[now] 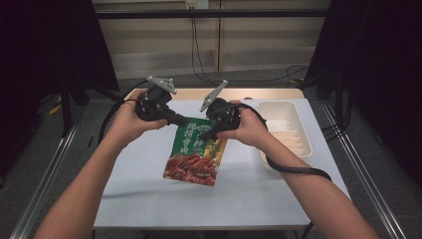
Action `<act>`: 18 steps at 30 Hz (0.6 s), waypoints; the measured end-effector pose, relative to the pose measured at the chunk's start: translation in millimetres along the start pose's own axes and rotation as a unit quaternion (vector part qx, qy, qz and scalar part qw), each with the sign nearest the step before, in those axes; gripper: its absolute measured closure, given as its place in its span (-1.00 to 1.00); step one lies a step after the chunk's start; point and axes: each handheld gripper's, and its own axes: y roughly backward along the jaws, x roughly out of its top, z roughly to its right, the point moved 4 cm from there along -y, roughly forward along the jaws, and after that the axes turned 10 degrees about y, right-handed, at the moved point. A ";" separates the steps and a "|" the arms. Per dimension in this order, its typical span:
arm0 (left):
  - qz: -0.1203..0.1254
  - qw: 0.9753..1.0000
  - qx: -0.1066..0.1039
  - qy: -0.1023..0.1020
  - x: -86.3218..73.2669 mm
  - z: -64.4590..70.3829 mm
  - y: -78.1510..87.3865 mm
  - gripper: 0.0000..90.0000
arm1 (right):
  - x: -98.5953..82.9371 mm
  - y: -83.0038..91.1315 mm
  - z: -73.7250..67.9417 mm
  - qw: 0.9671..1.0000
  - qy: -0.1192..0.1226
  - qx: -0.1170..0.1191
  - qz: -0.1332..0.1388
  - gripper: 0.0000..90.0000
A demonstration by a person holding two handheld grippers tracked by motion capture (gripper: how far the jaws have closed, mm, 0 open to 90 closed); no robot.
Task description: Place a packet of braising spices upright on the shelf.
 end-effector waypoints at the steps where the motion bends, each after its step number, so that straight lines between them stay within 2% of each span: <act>1: 0.005 1.000 -0.002 0.002 0.0 0.5 -0.9 1.00 | 0.0 0.0 0.0 1.000 0.000 0.000 0.000 0.34; 3: 0.009 1.000 0.002 0.003 -0.3 1.0 -3.0 1.00 | 0.9 0.2 -0.7 1.000 -0.004 0.008 -0.009 0.53; 4: 0.003 1.000 0.003 -0.001 -0.8 0.5 -3.0 1.00 | 1.6 -0.2 -1.8 1.000 0.002 0.013 -0.023 0.68; 6: 0.002 1.000 0.003 -0.005 -0.7 0.7 -2.9 1.00 | 2.3 0.0 -2.6 0.999 0.007 0.015 -0.040 0.77; 8: 0.002 1.000 0.006 -0.006 -0.9 0.7 -2.2 1.00 | 3.8 1.1 -2.3 0.999 0.011 0.017 -0.044 0.90; 9: 0.010 1.000 0.009 -0.003 -1.0 1.4 -2.8 1.00 | 4.5 1.8 -3.3 0.999 0.005 0.019 -0.048 0.97; 12: 0.011 1.000 0.012 -0.014 -2.2 -0.1 -1.7 0.89 | 5.6 2.8 -4.1 0.998 0.007 0.018 -0.055 0.99; 13: 0.025 1.000 0.007 0.001 -4.4 0.4 -3.2 0.85 | 6.7 3.9 -5.3 0.998 0.007 0.021 -0.063 1.00; 16: 0.028 1.000 0.013 -0.002 -7.6 -1.8 -3.2 0.65 | 8.1 5.1 -4.7 0.997 0.006 0.021 -0.071 1.00; 17: 0.032 0.999 0.019 0.006 -10.7 -4.3 -2.8 0.59 | 8.7 6.0 -4.6 0.997 -0.001 0.023 -0.074 1.00; 18: 0.034 0.999 0.021 0.003 -12.1 -5.7 -1.8 0.50 | 9.2 6.7 -4.4 0.997 -0.008 0.025 -0.076 1.00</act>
